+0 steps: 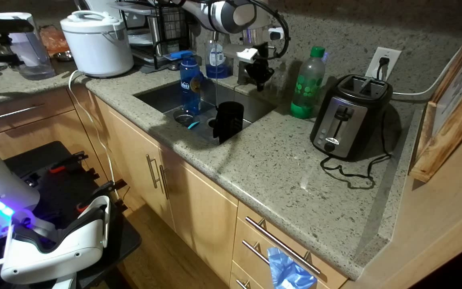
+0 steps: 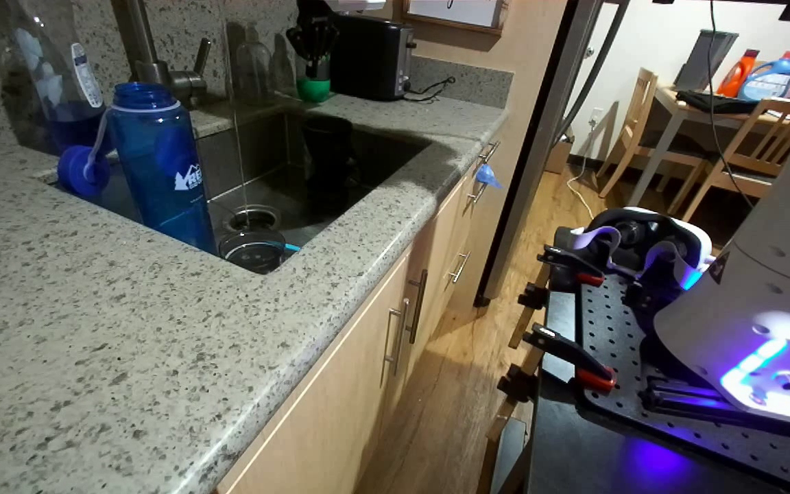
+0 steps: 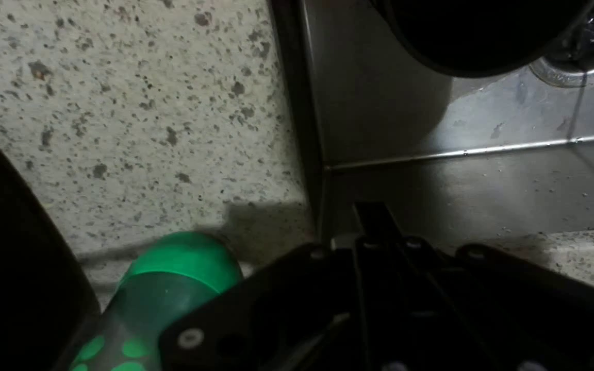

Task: Open the faucet

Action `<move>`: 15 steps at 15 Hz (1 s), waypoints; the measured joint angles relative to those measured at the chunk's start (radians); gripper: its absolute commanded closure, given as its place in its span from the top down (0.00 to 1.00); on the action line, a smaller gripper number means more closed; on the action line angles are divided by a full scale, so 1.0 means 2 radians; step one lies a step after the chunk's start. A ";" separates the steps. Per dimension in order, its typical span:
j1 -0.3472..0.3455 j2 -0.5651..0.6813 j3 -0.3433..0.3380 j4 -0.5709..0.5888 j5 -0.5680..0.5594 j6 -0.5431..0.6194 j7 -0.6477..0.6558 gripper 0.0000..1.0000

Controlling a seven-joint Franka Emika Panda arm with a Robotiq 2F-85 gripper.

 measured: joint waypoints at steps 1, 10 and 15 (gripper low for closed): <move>0.000 -0.014 -0.004 -0.021 0.001 0.006 0.000 0.01; 0.002 -0.147 -0.038 -0.217 0.004 0.057 -0.024 0.01; 0.000 -0.235 -0.050 -0.339 0.018 0.073 -0.083 0.19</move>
